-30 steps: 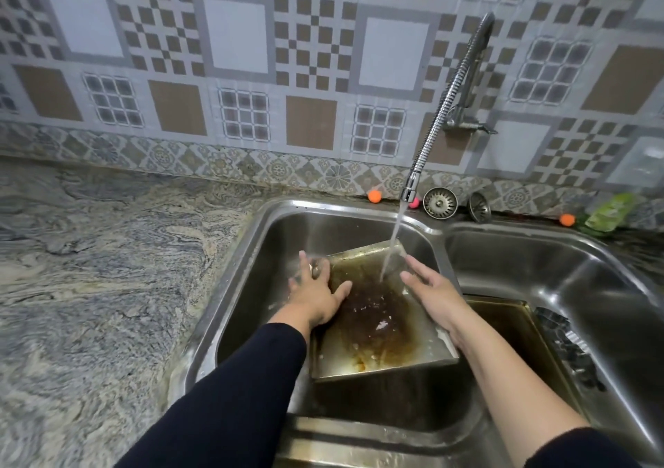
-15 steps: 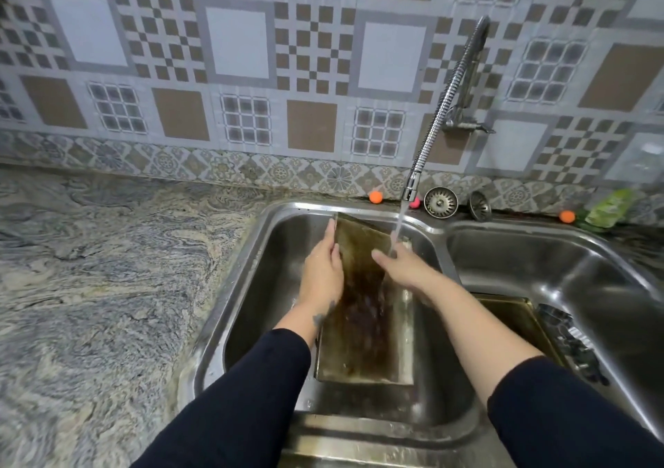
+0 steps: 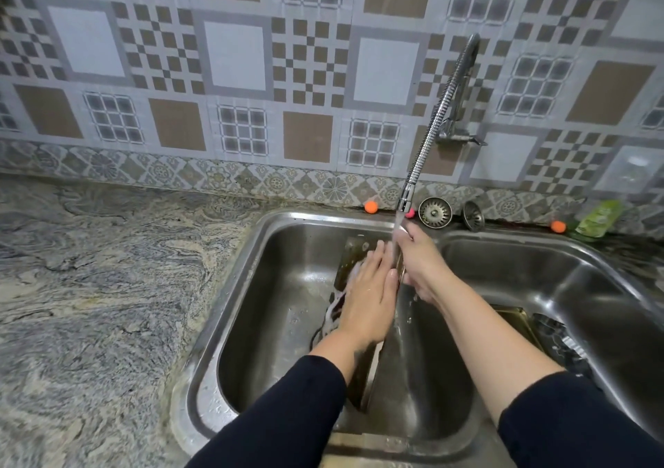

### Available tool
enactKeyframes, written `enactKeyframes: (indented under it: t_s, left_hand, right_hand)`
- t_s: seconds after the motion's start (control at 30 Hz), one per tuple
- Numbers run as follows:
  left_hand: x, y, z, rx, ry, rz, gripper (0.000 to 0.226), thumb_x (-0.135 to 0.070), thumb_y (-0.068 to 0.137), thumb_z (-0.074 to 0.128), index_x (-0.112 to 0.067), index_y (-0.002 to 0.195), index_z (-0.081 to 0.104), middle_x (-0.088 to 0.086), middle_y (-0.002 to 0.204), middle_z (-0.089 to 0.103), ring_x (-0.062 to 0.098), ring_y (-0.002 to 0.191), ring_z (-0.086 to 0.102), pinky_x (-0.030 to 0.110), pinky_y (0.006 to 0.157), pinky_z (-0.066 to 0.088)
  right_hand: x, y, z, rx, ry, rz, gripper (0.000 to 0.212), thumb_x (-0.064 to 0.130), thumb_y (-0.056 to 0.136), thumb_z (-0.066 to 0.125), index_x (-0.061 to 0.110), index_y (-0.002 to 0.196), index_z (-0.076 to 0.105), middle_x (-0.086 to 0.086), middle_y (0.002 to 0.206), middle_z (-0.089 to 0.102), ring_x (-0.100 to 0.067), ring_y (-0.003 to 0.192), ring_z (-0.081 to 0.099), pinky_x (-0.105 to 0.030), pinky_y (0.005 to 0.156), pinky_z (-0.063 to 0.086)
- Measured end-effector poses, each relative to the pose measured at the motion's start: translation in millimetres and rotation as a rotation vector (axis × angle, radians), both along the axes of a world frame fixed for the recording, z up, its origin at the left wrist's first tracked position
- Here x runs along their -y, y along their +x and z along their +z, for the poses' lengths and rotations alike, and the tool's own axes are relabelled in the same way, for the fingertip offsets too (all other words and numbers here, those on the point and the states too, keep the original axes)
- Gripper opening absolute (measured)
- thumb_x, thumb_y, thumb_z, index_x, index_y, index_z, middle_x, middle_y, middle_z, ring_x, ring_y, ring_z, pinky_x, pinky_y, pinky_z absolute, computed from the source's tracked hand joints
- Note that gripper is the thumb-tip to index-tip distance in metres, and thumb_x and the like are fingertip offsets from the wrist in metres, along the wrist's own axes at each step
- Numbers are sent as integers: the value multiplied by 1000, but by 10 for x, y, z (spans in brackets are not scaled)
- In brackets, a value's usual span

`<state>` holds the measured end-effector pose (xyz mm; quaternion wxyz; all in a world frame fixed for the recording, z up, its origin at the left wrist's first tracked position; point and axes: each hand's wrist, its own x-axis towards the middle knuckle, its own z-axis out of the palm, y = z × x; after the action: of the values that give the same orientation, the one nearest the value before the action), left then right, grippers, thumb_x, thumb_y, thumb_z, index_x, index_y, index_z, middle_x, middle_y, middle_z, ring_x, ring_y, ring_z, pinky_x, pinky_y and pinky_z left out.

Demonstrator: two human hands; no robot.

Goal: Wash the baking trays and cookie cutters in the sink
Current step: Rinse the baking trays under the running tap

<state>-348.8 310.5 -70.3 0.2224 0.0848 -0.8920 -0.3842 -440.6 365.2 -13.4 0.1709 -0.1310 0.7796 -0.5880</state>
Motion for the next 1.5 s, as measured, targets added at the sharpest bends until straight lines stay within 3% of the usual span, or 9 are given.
enactKeyframes:
  t_s: [0.23,0.3,0.4,0.53,0.9,1.13,1.27,1.37,1.5]
  left_hand:
    - [171,-399,274,142,229,165,51,-45,103,9,-38,153,0,-13,160,-11,11,147,-16,55,115,-11]
    - [317,-453,233,183,260,236,52,-46,102,9,-38,153,2,-11,161,-8,17,149,-9,58,116,-5]
    - [507,-474,119,200,320,273,52,-47,101,10,-40,152,-1,-6,162,3,24,148,8,53,118,8]
    - [526,-393,-30,243,351,242,56,-49,101,10,-35,151,-10,-5,162,4,18,149,7,51,119,10]
    - [189,-95,8,205,-78,-57,67,-66,92,18,-42,150,-6,-14,161,-8,14,148,-8,51,120,5]
    - [105,-125,275,-142,-511,-67,99,10,84,49,-49,149,3,1,161,16,31,142,30,45,84,55]
    - [-37,-195,368,-246,-332,-35,103,12,84,50,-53,148,3,-9,156,30,22,111,62,42,75,59]
    - [-222,-283,557,-370,-66,-66,76,7,94,45,-37,151,21,-10,148,44,7,122,54,26,101,48]
    - [-532,-449,715,-401,165,-78,62,0,99,42,-27,152,25,-32,140,36,-13,131,36,14,111,28]
  right_hand:
    - [-264,-14,26,22,-135,35,40,32,100,41,64,123,42,0,143,46,-29,121,53,-59,89,50]
    - [-337,-34,92,30,-165,52,44,30,100,41,73,102,48,-9,137,51,-31,105,58,-50,80,53]
    - [-492,-79,151,46,-232,52,44,23,102,39,56,131,42,-6,117,57,-10,55,62,-28,53,52]
    - [-538,-84,273,173,-424,3,50,15,102,37,43,143,29,-11,131,56,-23,94,69,-54,83,53]
    - [-341,-378,531,142,-538,-315,38,21,103,35,25,140,42,1,141,47,-26,116,57,-56,96,47]
    - [-527,-526,748,164,-611,-255,39,27,98,48,21,136,47,-5,135,54,-26,117,57,-54,97,46]
    - [-765,-486,768,79,-492,-124,51,40,96,47,27,144,36,-3,143,47,-25,132,44,-48,108,34]
    - [-1030,-509,531,-168,-55,-212,53,40,100,39,34,149,22,-3,156,24,-24,142,24,-41,109,26]
    - [-1361,-560,292,-152,23,-205,59,36,100,42,44,149,10,-2,160,7,-25,147,9,-49,114,18]
